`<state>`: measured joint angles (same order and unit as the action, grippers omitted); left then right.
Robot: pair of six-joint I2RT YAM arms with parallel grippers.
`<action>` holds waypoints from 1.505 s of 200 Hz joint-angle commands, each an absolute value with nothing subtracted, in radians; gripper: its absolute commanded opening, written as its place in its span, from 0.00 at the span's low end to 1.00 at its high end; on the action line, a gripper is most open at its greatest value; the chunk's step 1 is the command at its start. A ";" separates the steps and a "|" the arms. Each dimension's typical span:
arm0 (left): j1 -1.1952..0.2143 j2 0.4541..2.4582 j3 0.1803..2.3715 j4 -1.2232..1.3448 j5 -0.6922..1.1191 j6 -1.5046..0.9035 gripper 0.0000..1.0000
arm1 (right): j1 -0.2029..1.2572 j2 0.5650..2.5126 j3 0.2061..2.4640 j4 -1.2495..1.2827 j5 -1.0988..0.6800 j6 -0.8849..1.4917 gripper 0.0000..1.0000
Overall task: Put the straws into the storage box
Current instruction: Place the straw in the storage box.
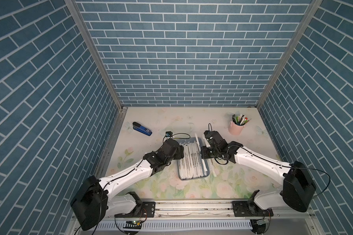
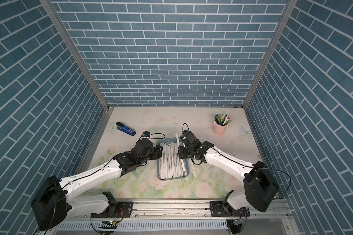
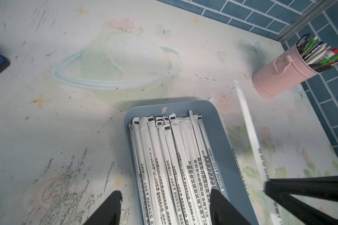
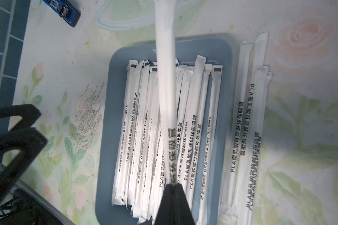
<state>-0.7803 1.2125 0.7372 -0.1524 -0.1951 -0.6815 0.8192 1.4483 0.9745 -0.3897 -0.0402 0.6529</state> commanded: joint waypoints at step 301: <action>-0.773 1.196 0.686 -0.137 -0.179 -0.672 0.74 | 0.853 1.598 1.049 -0.427 0.150 0.699 0.26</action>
<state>-0.7773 1.1961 0.6888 -0.1375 -0.1780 -0.6834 0.8486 1.6413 1.0271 -0.3759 0.1173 0.7094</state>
